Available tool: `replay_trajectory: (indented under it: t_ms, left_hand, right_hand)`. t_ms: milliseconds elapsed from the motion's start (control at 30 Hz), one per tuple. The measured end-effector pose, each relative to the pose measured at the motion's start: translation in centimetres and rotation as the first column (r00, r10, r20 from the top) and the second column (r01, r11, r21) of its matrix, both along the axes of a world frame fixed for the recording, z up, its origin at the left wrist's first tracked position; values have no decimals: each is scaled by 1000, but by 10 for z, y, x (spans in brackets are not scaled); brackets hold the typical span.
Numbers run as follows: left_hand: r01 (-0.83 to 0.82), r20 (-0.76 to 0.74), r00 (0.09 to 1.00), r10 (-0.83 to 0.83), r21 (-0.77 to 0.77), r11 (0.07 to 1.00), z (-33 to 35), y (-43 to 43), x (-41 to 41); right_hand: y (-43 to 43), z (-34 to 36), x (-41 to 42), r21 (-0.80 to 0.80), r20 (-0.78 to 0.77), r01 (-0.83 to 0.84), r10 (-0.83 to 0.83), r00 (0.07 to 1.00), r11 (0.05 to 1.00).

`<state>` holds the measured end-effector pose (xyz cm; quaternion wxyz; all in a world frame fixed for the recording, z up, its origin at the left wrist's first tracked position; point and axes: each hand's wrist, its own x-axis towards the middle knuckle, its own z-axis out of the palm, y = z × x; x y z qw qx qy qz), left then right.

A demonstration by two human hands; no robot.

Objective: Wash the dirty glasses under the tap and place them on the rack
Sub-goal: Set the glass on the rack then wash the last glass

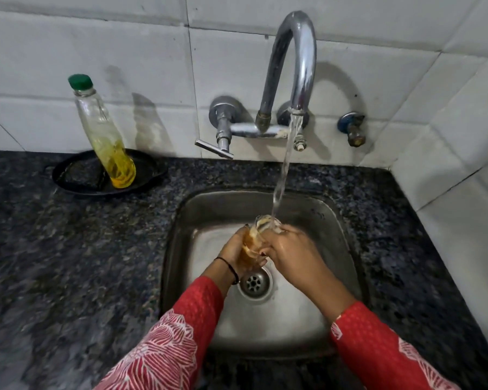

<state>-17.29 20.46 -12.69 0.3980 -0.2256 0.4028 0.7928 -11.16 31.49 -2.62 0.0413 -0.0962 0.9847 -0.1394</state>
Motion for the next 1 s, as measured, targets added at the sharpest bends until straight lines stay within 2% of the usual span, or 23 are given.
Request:
replay_trajectory:
  t_ms: [100, 167, 200, 267, 333, 400, 467, 500, 567, 600, 633, 700, 733, 767, 800, 833, 900, 933, 1000]
  left_hand:
    - [-117, 5, 993, 117, 99, 988, -13, -8, -3]
    - [-194, -29, 979, 201, 146, 970, -25, -7, -1]
    - [-217, -42, 973, 226, 157, 964, -31, -5, 1]
    - [-168, -44, 983, 176, 136, 976, -38, 0, -2]
    - [-37, -14, 999, 37, 41, 998, -36, 0, -12]
    - [98, 0, 995, -99, -68, 993, -34, -2, -25]
    - [120, 10, 993, -120, -152, 981, -34, -2, -36]
    - [94, 15, 996, -93, -145, 985, -35, -1, -40]
    - [10, -9, 1000, -11, -67, 998, -39, 5, -42]
    - [-52, -14, 999, 51, -17, 999, -40, 9, -41]
    - [-124, -9, 992, 124, 44, 991, -41, 14, -38]
    - [-243, -4, 970, 244, 82, 967, -43, 23, -35]
    - [-248, -19, 968, 250, 90, 965, -44, 26, -36]
    - [-236, -37, 970, 240, 76, 969, -42, 28, -38]
    - [-207, -71, 975, 209, 43, 978, -43, 26, -43]
    - [-163, -78, 984, 161, -24, 986, -41, 23, -49]
    - [-26, -61, 998, 18, -128, 991, -30, 19, -60]
    - [26, -54, 998, -32, -110, 994, -29, 16, -65]
    - [66, -33, 997, -73, -184, 981, -29, 17, -69]
  right_hand:
    - [-1, -12, -10, -4, 47, 105, -104, 993, 994]
    - [-6, -24, -17, -274, 136, 308, -280, 950, 911]
    - [-11, -31, -17, -440, 242, 392, -314, 918, 808]
    - [-26, -47, -18, -561, 339, 452, -305, 890, 694]
    - [-30, -65, -14, -534, 322, 381, -235, 917, 754]
    - [-16, -76, -14, -428, 325, 248, -108, 940, 869]
    - [3, -79, -25, -277, 340, 81, 18, 940, 957]
    - [9, -83, -33, -188, 284, -32, 86, 955, 982]
    - [5, -85, -45, -274, 226, 92, -29, 974, 957]
    - [-2, -83, -53, -353, 244, 199, -115, 963, 914]
    - [-10, -87, -64, -374, 235, 210, -126, 964, 903]
    - [-24, -94, -78, -497, 388, 423, -241, 889, 758]
    - [-29, -93, -82, -550, 467, 523, -279, 839, 651]
    - [-30, -98, -85, -553, 450, 521, -293, 843, 650]
    - [-29, -98, -86, -555, 432, 498, -281, 857, 667]
    - [-24, -104, -83, -491, 327, 368, -224, 918, 790]
    - [-3, -101, -69, -336, 154, 103, -53, 987, 936]
    - [9, -98, -64, -200, 76, -44, 60, 995, 979]
    - [28, -96, -64, -2, -87, -292, 291, 953, 956]
